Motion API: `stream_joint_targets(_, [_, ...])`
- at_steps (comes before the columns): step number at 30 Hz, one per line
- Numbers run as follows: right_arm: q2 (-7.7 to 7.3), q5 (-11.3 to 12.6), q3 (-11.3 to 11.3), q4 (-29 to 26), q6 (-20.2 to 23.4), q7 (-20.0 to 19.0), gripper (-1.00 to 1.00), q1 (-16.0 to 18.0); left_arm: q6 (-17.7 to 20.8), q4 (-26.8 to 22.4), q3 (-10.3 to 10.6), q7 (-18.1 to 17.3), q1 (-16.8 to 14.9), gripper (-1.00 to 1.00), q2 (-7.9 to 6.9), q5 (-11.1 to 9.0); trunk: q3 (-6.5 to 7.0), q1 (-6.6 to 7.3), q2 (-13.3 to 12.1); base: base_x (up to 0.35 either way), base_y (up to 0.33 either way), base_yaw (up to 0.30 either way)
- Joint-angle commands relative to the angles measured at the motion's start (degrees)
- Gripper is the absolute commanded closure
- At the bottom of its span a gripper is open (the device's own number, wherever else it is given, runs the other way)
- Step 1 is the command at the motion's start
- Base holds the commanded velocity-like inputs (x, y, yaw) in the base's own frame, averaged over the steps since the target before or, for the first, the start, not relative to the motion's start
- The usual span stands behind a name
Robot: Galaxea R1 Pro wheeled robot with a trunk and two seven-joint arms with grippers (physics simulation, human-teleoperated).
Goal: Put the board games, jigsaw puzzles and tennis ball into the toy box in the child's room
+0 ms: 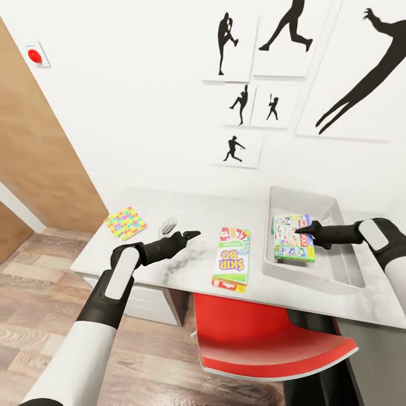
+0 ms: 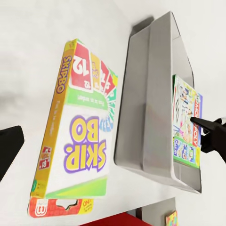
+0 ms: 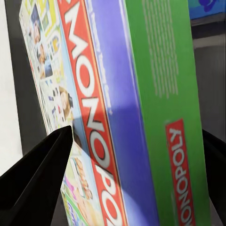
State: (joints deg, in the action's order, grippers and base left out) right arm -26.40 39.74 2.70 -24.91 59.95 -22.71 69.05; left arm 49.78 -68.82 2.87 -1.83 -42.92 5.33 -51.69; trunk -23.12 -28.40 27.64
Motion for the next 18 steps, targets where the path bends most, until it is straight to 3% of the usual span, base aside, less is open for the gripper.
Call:
stream_joint_targets(1, [-0.26,-0.19,0.26,-0.05,0.05,-0.55,1.00,0.03,0.23,-0.01,-0.06,-0.19,-0.05,-1.00,0.03,0.19,-0.15,-0.02,0.09,0.000,0.000,0.045])
stream_joint_targets(8, [-1.96,-0.12,0.21,-0.44,0.05,-0.65,1.00,0.00,0.23,0.00,-0.06,-0.19,-0.13,-1.00,0.03,0.21,-0.35,-0.02,0.09,0.000,0.000,0.021])
stream_joint_targets(18, [-2.51,-0.11,0.20,-0.54,0.05,-0.69,1.00,0.03,0.23,0.00,-0.06,-0.19,-0.15,-1.00,0.04,0.19,-0.78,-0.02,0.09,0.000,0.000,0.004])
